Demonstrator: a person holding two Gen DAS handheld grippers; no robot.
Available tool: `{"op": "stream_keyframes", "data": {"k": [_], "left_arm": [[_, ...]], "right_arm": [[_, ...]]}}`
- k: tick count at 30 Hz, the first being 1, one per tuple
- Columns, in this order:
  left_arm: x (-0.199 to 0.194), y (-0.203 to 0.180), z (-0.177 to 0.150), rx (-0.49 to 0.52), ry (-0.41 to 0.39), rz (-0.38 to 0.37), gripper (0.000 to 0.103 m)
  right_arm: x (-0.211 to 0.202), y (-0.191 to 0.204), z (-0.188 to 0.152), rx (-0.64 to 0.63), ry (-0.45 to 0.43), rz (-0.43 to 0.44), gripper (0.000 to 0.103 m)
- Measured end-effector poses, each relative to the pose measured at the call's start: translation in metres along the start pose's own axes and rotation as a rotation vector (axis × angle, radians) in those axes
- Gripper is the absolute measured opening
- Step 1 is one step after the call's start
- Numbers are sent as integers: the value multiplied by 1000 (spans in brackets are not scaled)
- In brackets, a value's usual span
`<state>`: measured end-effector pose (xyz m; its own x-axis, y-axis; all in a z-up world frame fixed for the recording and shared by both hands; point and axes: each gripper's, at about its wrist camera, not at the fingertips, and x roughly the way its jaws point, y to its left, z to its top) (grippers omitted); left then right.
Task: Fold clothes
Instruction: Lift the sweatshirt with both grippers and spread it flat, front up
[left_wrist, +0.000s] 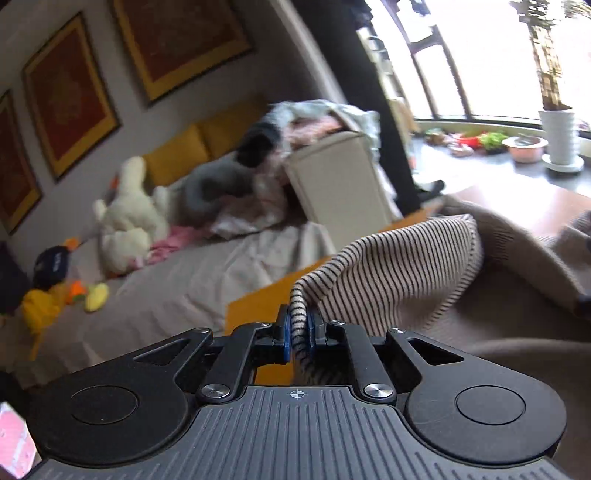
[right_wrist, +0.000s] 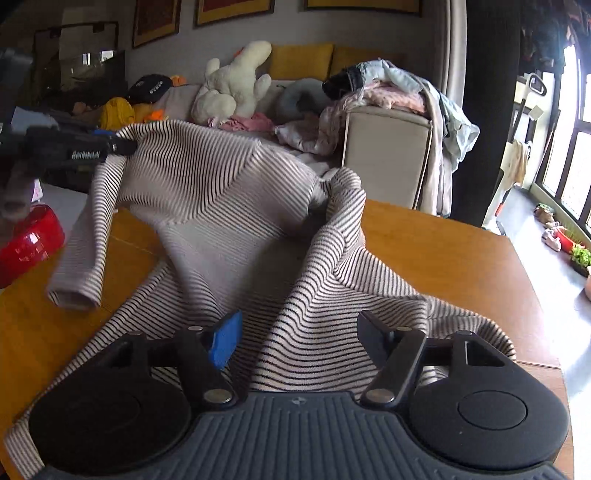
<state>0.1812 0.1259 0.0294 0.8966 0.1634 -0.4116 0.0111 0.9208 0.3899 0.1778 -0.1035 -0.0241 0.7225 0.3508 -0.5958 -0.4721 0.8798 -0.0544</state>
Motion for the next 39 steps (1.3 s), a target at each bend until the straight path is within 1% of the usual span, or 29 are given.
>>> {"op": "stream_keyframes", "data": {"k": [1,2,3,5,6,8,9,11,12,13,15,16,17,18,19,20,21,22,23,24,25,28,29,31,32,34,36,38,39], "left_arm": [[13,13,2,-35,22,25,10],[25,19,0,-54,46,36,10],[36,26,-2,-74,71,48,8],[56,34,-8,-87,105,76,6],[64,37,-12,-86,118,90,6],[74,48,-20,-121,151,90,6],[76,53,-23,-140,161,86,6],[76,59,-28,-182,171,71,7],[73,60,-27,-208,170,55,7],[69,61,-25,-240,165,30,10],[60,59,-18,-292,151,-19,20],[54,53,-13,-302,133,-35,39],[48,46,-8,-310,115,-50,54],[43,36,-3,-303,94,-69,58],[37,24,2,-296,73,-88,62],[33,12,6,-289,57,-118,69],[29,-1,10,-283,41,-149,73],[28,-15,14,-282,32,-187,80],[26,-29,18,-283,25,-224,83],[27,-40,18,-294,28,-248,84],[27,-50,19,-304,31,-272,85],[29,-80,19,-337,42,-344,91],[32,-86,17,-360,57,-368,92],[37,-96,12,-388,86,-406,94],[40,-100,9,-392,99,-419,95],[43,-105,0,-373,117,-407,95],[43,-106,-6,-365,122,-404,95],[38,-103,-11,-356,113,-393,97],[34,-101,-12,-348,108,-382,97]], "right_arm": [[5,-3,4,-16,17,20,6],[8,-9,9,-32,17,29,5],[5,-18,19,-48,-13,8,5],[-3,-44,41,-74,-93,-89,5],[0,-62,52,-76,-115,-168,5],[14,-101,66,-75,-124,-336,5],[22,-118,70,-60,-113,-390,5],[39,-150,68,4,-54,-432,6],[44,-161,65,30,-40,-451,14],[44,-165,59,51,-43,-466,24],[43,-174,49,91,-49,-498,40],[39,-176,45,110,-60,-503,42],[30,-175,41,128,-80,-496,43],[19,-174,37,143,-106,-483,43],[6,-172,34,157,-135,-451,45],[-10,-167,29,175,-160,-397,46],[-26,-160,24,191,-181,-340,49],[-40,-154,18,202,-198,-290,55],[-53,-147,13,208,-216,-254,59],[-65,-139,7,214,-232,-237,67],[-74,-133,0,229,-247,-220,71],[-87,-117,-21,292,-292,-134,74],[-88,-111,-28,296,-312,-120,76],[-84,-98,-38,269,-355,-125,82],[-78,-92,-41,262,-361,-126,83],[-60,-83,-47,260,-332,-128,83],[-44,-72,-44,246,-260,-124,83],[-43,-64,-41,244,-259,-114,83],[-42,-60,-40,237,-238,-107,83]]}}
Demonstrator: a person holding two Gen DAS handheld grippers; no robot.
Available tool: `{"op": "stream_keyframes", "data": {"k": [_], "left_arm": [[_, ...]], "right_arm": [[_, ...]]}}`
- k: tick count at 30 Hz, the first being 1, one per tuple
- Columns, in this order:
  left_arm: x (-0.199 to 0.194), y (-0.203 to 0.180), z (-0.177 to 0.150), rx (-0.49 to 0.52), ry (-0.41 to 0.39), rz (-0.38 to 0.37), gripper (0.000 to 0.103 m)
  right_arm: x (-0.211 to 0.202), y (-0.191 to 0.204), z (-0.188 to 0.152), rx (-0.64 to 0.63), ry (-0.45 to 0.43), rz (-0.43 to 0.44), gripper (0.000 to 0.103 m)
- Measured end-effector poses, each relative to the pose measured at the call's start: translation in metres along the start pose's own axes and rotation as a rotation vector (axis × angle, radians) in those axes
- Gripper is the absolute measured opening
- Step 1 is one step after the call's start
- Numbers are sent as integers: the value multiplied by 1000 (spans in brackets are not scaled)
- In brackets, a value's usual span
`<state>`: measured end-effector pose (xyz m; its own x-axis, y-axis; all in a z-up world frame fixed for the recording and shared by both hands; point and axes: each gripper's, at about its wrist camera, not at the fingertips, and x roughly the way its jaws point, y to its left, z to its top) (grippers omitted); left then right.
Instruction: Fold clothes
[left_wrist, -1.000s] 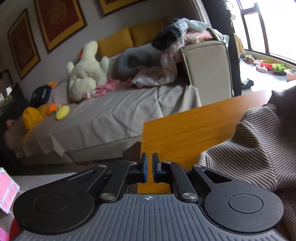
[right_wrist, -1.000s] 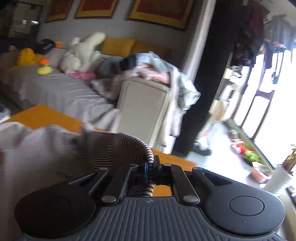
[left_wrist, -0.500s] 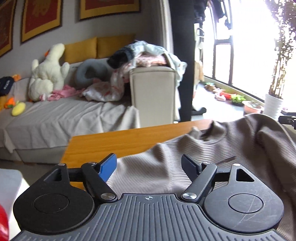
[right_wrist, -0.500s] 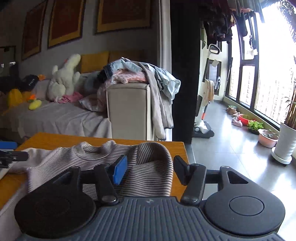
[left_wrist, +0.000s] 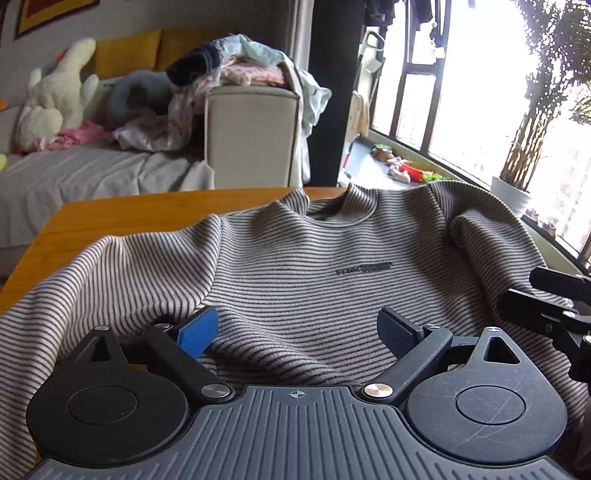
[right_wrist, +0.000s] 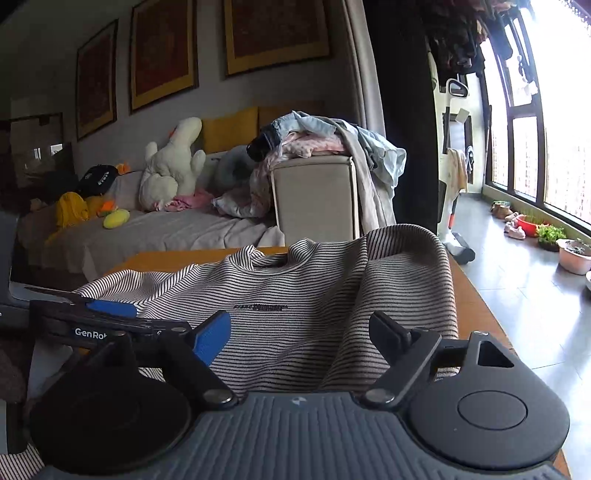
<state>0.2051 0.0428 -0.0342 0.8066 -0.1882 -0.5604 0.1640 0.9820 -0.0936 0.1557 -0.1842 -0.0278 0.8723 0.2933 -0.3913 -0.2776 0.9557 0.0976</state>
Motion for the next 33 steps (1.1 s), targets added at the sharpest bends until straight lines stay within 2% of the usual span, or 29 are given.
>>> {"op": "stream_keyframes", "data": {"k": [4,8,11,14,16,18,20,21,22,23,25,28,31,33], "left_arm": [[-15,8,-6,-3,-8,7,98],[-31,15,-14,-12,-48,22,100],[-38,16,-15,-16,-79,23,101],[-39,16,-15,-23,-92,21,102],[-41,16,-15,-22,-103,26,102],[-42,14,-15,-19,-108,30,103],[-42,13,-15,-14,-109,34,103],[-42,13,-16,-13,-110,36,103],[-42,13,-16,-13,-112,39,103],[-43,13,-17,-14,-115,40,103],[-44,15,-17,-22,-121,38,103],[-46,21,-19,-47,-120,27,103],[-46,26,-19,-75,-113,2,103],[-47,29,-19,-93,-114,-23,103]], "right_arm": [[-16,6,1,-20,45,-20,83],[-70,-10,8,53,22,-102,82],[-109,-31,1,219,57,-148,80],[-133,-43,-25,433,116,-134,80],[-135,-37,-41,490,137,-130,80],[-128,-26,-51,481,142,-129,78],[-112,-15,-52,438,156,-123,71],[-102,-11,-53,422,167,-124,63],[-93,-8,-51,403,175,-124,51],[-86,-6,-48,384,179,-121,43],[-74,-6,-40,347,185,-110,13],[-75,-25,-7,302,152,-85,8],[-96,-59,44,203,48,-193,8],[-110,-84,83,128,-36,-308,7]]}}
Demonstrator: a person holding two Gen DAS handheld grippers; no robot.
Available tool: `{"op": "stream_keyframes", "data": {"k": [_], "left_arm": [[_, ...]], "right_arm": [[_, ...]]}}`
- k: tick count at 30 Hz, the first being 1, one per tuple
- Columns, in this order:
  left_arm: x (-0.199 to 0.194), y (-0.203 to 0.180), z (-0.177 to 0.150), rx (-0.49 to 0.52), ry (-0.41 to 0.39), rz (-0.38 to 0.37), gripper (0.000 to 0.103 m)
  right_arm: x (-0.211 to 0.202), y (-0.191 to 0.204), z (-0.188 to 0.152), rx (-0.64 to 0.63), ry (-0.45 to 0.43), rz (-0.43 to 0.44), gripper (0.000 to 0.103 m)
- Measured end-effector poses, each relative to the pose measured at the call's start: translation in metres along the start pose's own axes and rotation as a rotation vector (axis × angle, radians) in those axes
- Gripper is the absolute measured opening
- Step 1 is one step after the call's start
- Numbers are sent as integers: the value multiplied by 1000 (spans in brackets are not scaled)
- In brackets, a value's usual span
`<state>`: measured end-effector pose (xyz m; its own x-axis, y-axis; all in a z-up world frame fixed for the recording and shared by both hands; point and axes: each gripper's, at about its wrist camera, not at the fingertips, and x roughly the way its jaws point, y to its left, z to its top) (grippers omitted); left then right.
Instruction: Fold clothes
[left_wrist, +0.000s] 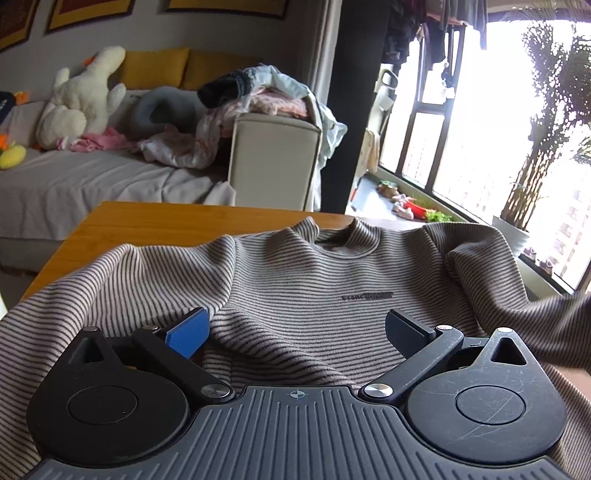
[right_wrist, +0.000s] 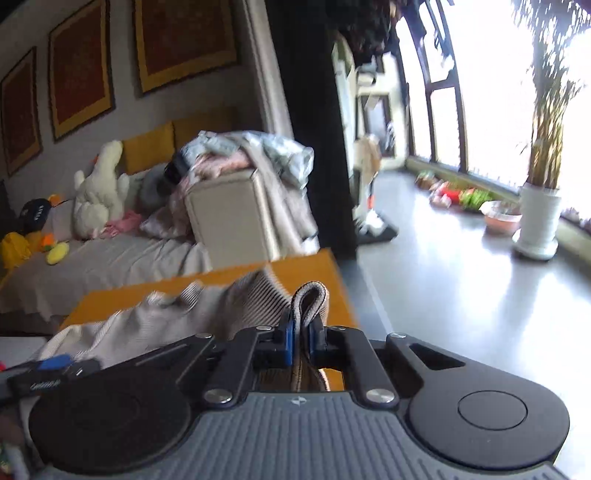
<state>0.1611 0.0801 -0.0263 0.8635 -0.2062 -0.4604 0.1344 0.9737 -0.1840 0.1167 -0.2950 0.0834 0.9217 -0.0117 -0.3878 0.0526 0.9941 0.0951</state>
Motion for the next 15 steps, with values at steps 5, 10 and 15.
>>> {"op": "stream_keyframes", "data": {"k": [5,10,15], "left_arm": [[1,6,5,-27,31,-104,103],[-17,14,14,13,53,-144,103],[-42,19,10,74,91,-103,103]], "right_arm": [[12,-3,72,-114,-101,-87,7],[54,75,94,-185,-65,121,7],[107,164,81,-218,29,320,7]]}}
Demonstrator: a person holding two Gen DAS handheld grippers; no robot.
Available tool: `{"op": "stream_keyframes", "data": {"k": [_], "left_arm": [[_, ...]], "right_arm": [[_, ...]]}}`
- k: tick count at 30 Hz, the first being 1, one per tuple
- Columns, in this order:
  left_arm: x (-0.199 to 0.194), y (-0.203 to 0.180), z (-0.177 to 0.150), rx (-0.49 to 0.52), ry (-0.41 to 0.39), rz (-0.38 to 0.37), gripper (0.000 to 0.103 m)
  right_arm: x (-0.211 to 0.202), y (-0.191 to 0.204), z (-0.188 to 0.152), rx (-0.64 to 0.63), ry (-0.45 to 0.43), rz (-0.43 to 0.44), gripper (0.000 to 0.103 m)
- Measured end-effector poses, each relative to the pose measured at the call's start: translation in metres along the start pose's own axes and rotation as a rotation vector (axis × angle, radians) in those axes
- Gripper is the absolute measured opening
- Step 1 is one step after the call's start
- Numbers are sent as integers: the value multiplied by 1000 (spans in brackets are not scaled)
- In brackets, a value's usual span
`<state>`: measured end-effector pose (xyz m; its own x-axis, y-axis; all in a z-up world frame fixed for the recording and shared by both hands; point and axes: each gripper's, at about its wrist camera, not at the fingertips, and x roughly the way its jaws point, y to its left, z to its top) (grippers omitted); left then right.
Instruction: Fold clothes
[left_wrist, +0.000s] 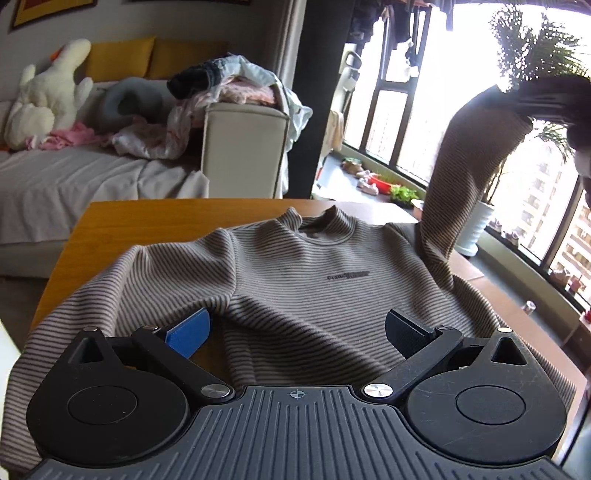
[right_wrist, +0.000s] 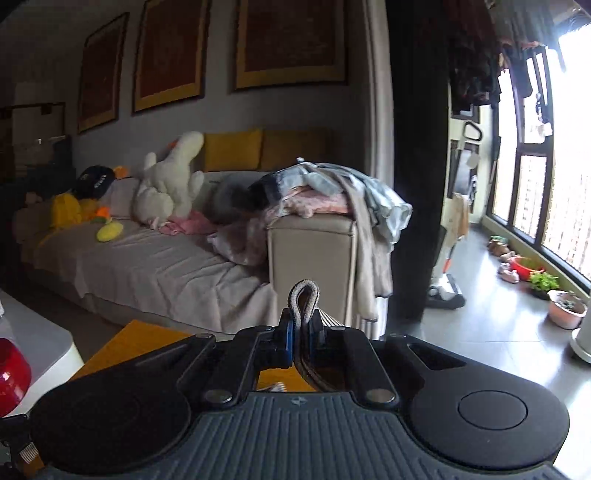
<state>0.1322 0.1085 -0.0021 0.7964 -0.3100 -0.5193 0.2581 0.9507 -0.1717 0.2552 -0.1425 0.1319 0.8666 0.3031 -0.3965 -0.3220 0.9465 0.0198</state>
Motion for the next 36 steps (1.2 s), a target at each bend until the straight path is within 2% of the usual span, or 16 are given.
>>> {"op": "stream_keyframes", "data": {"k": [3,7,9,10,12,15,18,22,26,27,30,31,33,36], "left_arm": [[-16,4,-7,8,7,6,103],[-35,13,-14,45,0,53,103],[-40,18,-15,66,1,82,103],[-41,21,-15,70,4,91,103],[-43,28,-16,54,10,87,103],[-43,31,-18,36,12,83,103],[-39,31,-20,20,22,73,103],[-36,28,-22,22,30,63,103],[-38,26,-22,35,30,67,103],[-40,29,-22,40,34,81,103],[-47,36,-24,57,43,121,103],[-50,39,-24,63,47,135,103],[-55,47,-24,69,57,169,103],[-64,59,-17,42,57,216,103]], "right_arm": [[31,31,-4,5,52,66,7],[43,54,-6,36,76,133,10],[45,61,-6,53,76,169,16],[40,60,-4,65,56,191,25],[30,56,0,82,14,220,31],[19,38,1,92,-28,174,36],[24,14,-13,105,6,82,36],[48,-17,-62,131,137,-28,36],[73,-41,-126,210,342,-89,35],[71,-40,-138,184,343,-91,32],[55,-8,-142,-22,284,-155,32],[46,6,-139,-69,253,-133,32],[27,38,-131,-139,196,-15,32],[13,90,-127,-105,217,214,32]]}}
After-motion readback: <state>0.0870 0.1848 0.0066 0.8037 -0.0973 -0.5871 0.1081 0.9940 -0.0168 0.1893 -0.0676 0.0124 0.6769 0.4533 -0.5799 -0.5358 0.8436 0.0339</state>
